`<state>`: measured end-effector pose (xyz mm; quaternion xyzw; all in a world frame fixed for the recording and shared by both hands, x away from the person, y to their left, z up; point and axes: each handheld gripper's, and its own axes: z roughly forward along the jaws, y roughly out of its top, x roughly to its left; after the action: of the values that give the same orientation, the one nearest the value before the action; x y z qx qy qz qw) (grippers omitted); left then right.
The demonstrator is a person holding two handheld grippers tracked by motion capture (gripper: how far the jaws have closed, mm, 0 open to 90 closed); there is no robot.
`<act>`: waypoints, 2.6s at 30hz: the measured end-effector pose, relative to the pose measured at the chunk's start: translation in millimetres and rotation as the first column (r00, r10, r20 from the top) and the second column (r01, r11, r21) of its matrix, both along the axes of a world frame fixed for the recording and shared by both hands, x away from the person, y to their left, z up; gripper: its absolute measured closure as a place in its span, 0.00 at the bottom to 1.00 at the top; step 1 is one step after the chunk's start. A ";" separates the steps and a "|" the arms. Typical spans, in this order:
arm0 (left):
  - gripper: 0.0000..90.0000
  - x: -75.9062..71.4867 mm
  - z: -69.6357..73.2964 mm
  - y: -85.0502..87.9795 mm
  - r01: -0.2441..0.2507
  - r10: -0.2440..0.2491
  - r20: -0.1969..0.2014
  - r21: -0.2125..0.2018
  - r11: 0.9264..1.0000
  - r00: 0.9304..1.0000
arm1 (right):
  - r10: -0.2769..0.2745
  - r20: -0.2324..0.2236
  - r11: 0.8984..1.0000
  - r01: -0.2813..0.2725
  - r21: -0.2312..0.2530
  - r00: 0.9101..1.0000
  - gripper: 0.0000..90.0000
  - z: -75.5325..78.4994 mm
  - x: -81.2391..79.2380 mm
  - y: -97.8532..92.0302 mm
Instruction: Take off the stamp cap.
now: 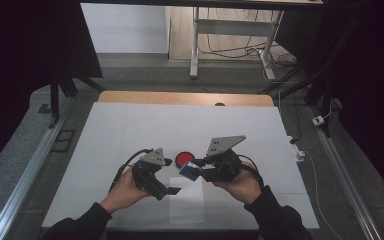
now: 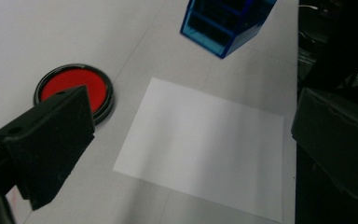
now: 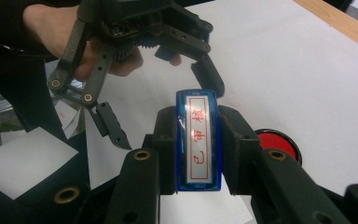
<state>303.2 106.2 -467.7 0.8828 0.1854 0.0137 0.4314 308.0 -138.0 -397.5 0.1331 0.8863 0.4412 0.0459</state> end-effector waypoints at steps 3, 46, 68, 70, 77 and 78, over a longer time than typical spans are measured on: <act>0.00 3.0 -0.7 -4.8 0.029 -0.029 0.004 0.000 1.000 1.000 | 0.015 0.002 1.000 -0.015 0.002 1.000 0.78 -0.9 0.4 -0.3; 0.77 7.1 -2.0 -0.2 0.275 -0.278 0.012 -0.188 0.943 0.960 | 0.216 0.026 0.974 -0.217 0.064 0.976 0.78 -0.2 -2.9 -1.5; 0.77 13.6 -1.5 0.6 0.223 -0.249 -0.116 -0.204 0.953 0.961 | 0.196 0.095 0.978 -0.201 0.051 0.976 0.78 -1.3 -6.1 -2.4; 0.77 12.6 -1.6 0.9 0.238 -0.261 -0.097 -0.202 0.950 0.961 | 0.198 0.092 0.977 -0.204 0.055 0.976 0.78 -1.4 -6.4 -2.2; 0.78 5.9 1.7 1.4 0.303 -0.307 0.006 -0.169 0.938 0.952 | 0.230 0.001 0.967 -0.228 0.114 0.973 0.78 -3.3 0.2 -4.8; 0.78 5.3 1.9 1.7 0.314 -0.315 0.024 -0.163 0.935 0.949 | 0.237 -0.012 0.965 -0.234 0.122 0.971 0.78 -3.7 1.2 -5.3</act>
<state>308.5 107.9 -465.8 0.8623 0.0430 -0.0722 0.4994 309.2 -143.3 -401.2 0.0352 0.8682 0.4942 -0.0265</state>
